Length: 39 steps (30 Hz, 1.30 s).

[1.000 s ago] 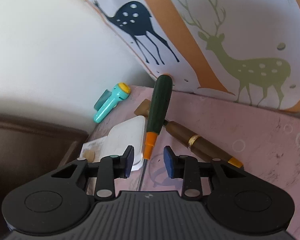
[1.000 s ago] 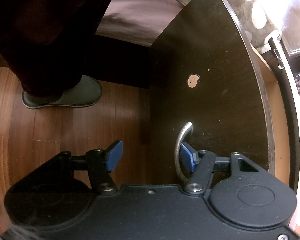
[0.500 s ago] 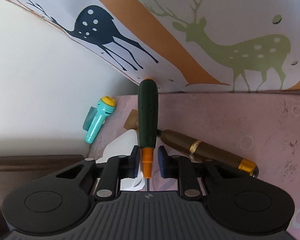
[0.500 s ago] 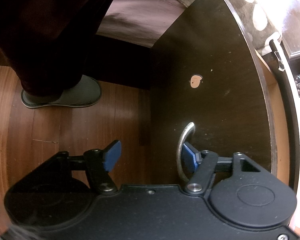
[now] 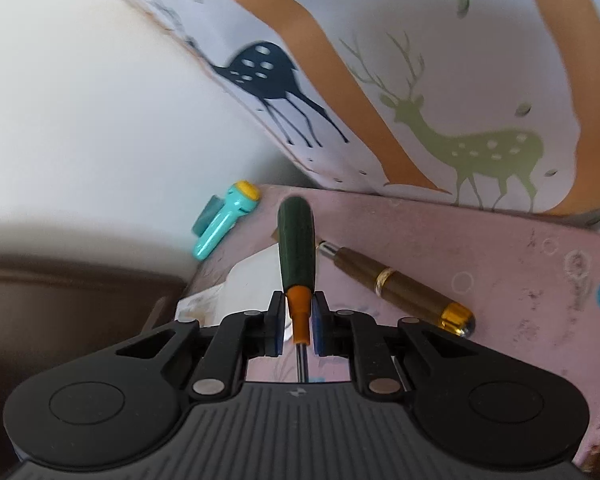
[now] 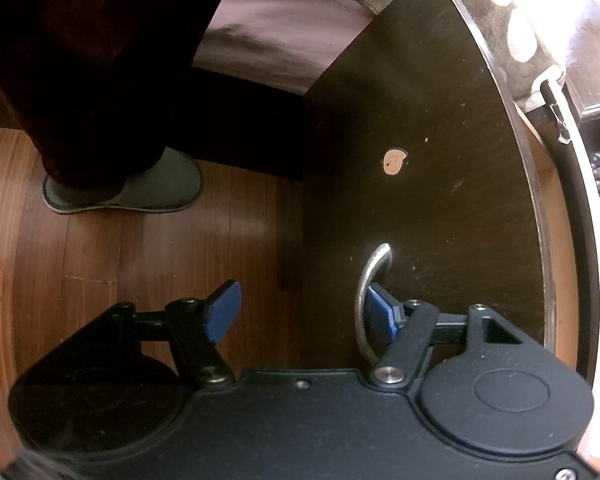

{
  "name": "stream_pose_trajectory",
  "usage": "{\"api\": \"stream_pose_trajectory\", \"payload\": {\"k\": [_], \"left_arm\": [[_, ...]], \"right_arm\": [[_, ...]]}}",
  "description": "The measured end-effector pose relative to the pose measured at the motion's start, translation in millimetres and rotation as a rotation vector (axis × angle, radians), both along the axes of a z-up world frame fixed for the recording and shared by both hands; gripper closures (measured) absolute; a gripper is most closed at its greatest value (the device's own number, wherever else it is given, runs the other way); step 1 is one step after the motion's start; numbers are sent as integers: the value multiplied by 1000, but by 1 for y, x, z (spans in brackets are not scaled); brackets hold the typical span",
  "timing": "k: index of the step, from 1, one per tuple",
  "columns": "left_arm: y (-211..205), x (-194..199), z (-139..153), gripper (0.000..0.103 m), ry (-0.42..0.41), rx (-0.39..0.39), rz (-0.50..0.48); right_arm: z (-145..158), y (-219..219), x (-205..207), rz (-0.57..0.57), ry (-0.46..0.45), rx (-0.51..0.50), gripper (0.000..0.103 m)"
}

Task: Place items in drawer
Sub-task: 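Carry the screwdriver with the left gripper into the drawer and release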

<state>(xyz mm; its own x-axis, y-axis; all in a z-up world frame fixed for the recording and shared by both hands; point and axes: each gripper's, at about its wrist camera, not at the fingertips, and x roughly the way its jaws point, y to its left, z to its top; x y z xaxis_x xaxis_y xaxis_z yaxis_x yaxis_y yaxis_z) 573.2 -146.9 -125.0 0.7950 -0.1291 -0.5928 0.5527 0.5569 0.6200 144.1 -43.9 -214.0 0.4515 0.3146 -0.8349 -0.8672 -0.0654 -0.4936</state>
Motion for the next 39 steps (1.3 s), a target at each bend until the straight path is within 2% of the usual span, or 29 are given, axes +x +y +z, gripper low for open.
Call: {"api": "stream_pose_trajectory", "payload": {"k": [8,12,19,24,28,33,39], "left_arm": [[23,-53,31,92,20,-82,66],[30,-86,51,92,24,-157,110],[68,-153,57,92,60,-285,205],[88,-218,47,92,121,-314,257],[99,-254,25,92,205,-293,295],[124,-256,-4,91,284,-303,415],[161,-215,-37,91,355,-319,579]], "right_arm": [[-1,2,1,-1,1,-10,35],[-2,1,0,4,-5,-15,35],[-4,2,-1,8,-13,-29,34],[-5,2,-2,10,-16,-34,34],[-5,2,-3,12,-19,-38,33],[-7,1,-3,17,-23,-41,30],[-9,2,-4,18,-26,-50,27]]}}
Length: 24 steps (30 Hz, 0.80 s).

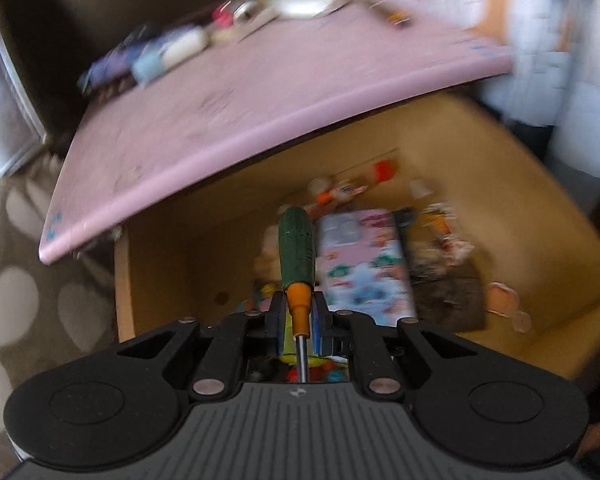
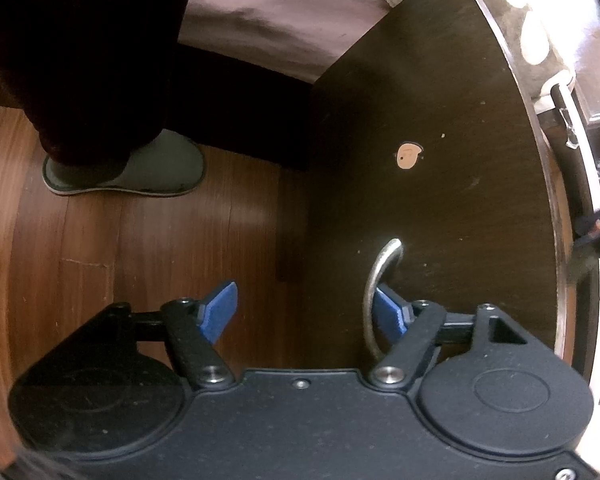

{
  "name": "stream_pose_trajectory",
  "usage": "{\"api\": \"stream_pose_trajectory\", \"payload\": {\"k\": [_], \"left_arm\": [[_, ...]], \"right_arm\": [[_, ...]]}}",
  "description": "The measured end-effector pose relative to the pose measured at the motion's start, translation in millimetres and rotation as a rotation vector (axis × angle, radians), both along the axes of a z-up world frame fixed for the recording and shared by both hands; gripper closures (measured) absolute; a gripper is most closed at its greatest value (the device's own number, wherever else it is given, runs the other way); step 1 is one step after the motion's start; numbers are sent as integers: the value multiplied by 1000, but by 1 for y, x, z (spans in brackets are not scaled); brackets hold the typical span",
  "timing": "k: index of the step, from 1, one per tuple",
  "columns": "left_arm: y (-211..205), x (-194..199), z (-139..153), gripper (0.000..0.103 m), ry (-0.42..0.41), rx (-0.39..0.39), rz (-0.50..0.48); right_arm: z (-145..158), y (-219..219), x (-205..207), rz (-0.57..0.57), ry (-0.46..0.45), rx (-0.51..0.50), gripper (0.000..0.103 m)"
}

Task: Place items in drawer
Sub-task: 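Carry the screwdriver with the left gripper into the drawer and release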

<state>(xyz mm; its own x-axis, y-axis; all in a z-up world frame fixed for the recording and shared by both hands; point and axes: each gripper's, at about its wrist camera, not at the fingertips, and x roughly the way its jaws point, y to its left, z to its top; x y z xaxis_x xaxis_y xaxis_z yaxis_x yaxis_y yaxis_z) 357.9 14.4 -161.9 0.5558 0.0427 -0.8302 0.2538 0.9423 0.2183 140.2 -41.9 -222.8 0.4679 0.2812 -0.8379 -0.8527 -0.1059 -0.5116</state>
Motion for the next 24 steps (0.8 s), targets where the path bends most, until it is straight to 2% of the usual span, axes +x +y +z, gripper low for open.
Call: {"api": "stream_pose_trajectory", "payload": {"k": [3,5,13,18,24], "left_arm": [[16,22,-22,92,37,20,65],[22,36,-38,92,67,53,75],[34,75,-87,92,204,103,111],[44,79,-103,92,280,101,126],[49,74,-110,92,314,134,123]], "right_arm": [[0,0,0,3,-2,-2,27],[0,0,-1,5,-3,-3,27],[-1,-1,-1,18,-7,-2,26],[-1,0,-1,23,-9,-1,26],[-4,-3,-2,21,-10,2,25]]}}
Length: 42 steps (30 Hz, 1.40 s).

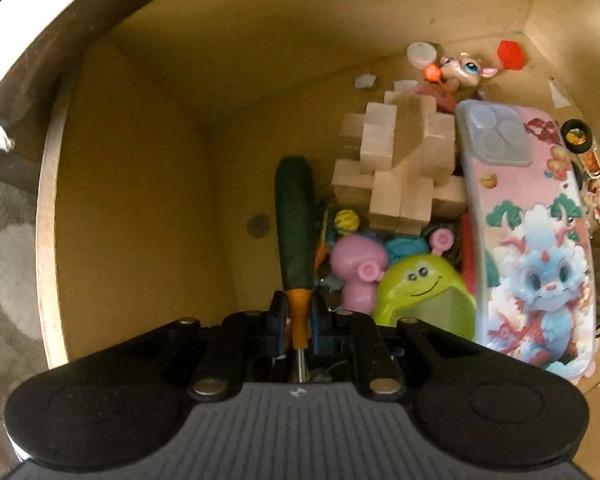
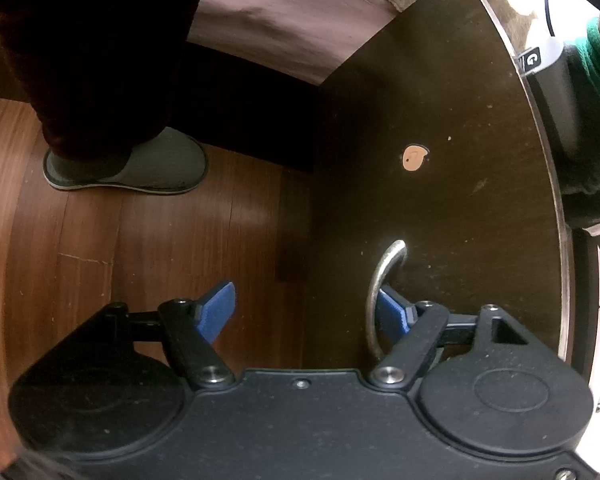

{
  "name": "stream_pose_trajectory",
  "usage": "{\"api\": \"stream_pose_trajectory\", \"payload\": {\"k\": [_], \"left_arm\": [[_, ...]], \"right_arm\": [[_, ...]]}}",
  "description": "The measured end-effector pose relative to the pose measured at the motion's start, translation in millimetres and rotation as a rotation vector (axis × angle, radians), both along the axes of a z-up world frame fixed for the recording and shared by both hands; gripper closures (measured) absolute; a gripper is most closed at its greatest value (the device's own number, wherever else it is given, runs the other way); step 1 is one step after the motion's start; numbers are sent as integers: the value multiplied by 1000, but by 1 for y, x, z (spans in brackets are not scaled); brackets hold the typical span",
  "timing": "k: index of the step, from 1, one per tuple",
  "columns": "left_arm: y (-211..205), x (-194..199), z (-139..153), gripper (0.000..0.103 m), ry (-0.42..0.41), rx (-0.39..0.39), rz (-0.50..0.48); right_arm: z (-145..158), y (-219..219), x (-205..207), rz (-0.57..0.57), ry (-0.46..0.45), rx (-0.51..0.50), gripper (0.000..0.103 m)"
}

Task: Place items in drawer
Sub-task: 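Carry the screwdriver with the left gripper into the drawer and release, then move the left tool back up toward the brown-handled brush on the nightstand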

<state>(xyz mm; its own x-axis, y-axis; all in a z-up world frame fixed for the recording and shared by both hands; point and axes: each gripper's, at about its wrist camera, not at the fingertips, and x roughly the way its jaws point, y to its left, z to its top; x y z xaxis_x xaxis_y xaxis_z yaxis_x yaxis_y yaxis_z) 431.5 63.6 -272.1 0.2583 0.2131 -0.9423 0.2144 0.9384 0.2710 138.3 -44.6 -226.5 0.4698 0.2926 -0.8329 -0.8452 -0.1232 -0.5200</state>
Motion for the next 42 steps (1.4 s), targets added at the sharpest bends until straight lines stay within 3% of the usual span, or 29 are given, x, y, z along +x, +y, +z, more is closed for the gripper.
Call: {"api": "stream_pose_trajectory", "payload": {"k": [3,6,7,8,10,31,42], "left_arm": [[-3,-4,0,90,7,27,-27],[-7,-9,5,73,-6,44,-39],[-7,-11,8,60,-15,46,-40],[-8,-13,10,53,-27,45,-37],[-9,-17,16,50,-43,39,-34],[-28,-32,54,50,-122,46,-48],[-81,-56,141,50,-299,-132,-129]], "right_arm": [[-1,-1,0,3,0,0,25],[-2,-1,0,3,0,-2,24],[-2,-1,0,2,0,-2,24],[-2,-1,0,2,0,-3,24],[-2,0,-1,2,0,-4,24],[0,2,1,4,-1,-9,24],[1,3,2,-5,4,-8,24]]}}
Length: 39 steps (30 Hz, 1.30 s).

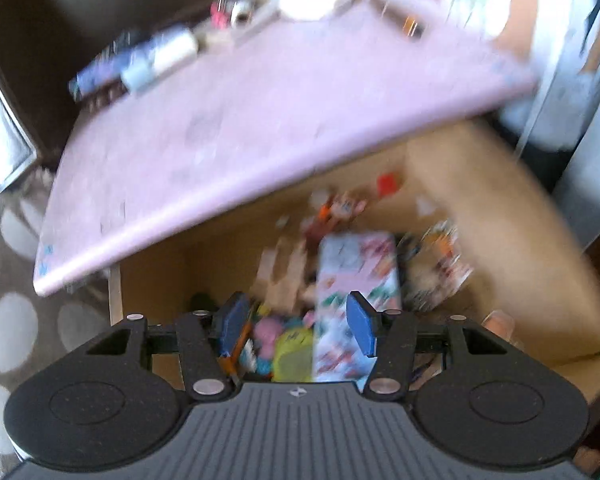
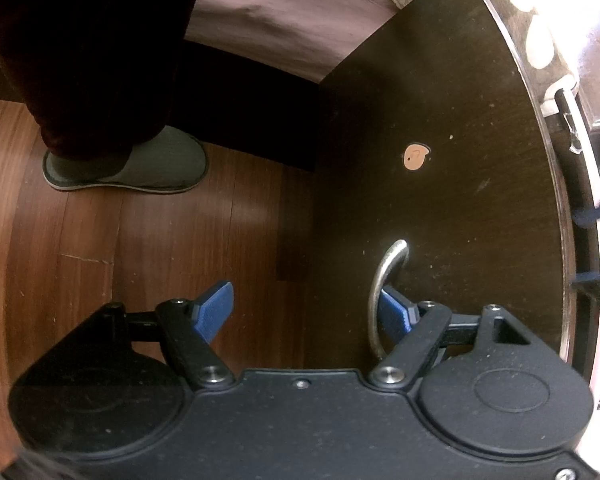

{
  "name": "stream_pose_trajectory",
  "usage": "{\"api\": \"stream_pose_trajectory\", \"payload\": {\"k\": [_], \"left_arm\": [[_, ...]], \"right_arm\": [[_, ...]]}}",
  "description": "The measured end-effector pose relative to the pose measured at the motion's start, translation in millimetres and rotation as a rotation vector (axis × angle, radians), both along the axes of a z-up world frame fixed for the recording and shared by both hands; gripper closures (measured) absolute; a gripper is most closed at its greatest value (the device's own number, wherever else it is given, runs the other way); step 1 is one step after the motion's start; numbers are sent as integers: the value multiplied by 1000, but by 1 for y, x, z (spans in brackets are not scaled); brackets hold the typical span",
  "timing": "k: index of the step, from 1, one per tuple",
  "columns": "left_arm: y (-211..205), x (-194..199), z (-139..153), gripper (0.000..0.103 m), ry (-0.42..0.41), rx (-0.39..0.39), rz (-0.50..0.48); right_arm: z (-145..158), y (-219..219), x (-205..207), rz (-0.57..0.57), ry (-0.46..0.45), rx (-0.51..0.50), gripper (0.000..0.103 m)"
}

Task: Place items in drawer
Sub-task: 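Move the left tool back up toward the brown-handled brush on the nightstand, then close the left gripper on the brown-handled brush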

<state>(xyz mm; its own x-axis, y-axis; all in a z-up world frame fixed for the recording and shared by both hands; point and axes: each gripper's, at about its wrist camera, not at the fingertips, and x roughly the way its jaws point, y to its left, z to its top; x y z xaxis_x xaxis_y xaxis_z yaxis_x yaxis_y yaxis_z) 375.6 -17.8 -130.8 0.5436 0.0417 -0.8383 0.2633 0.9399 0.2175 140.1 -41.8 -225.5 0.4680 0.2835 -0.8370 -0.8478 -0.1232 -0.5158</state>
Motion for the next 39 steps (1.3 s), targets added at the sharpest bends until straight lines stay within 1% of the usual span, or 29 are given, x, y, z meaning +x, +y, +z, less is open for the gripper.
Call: {"api": "stream_pose_trajectory", "payload": {"k": [3,7,11,15,20,26,30,35,39], "left_arm": [[-15,5,22,50,-76,-67,-4],[-49,27,39,50,-186,-129,-48],[-79,67,46,50,-250,-171,-84],[-105,113,48,50,-285,-222,-112],[-126,162,42,50,-305,-234,-109],[-140,200,30,54,-292,-233,-100],[-145,218,23,55,-278,-229,-88],[-148,238,17,61,-255,-235,-77],[-149,250,12,63,-234,-232,-53]], "right_arm": [[0,0,0,-1,1,0,24],[0,0,1,-1,2,1,24],[0,-1,0,3,0,2,24],[0,0,1,0,3,2,24],[1,-1,1,8,5,5,24],[2,-3,3,20,7,11,25],[2,-5,3,26,4,13,25],[3,-6,2,25,5,15,25],[3,-6,2,28,3,16,25]]}}
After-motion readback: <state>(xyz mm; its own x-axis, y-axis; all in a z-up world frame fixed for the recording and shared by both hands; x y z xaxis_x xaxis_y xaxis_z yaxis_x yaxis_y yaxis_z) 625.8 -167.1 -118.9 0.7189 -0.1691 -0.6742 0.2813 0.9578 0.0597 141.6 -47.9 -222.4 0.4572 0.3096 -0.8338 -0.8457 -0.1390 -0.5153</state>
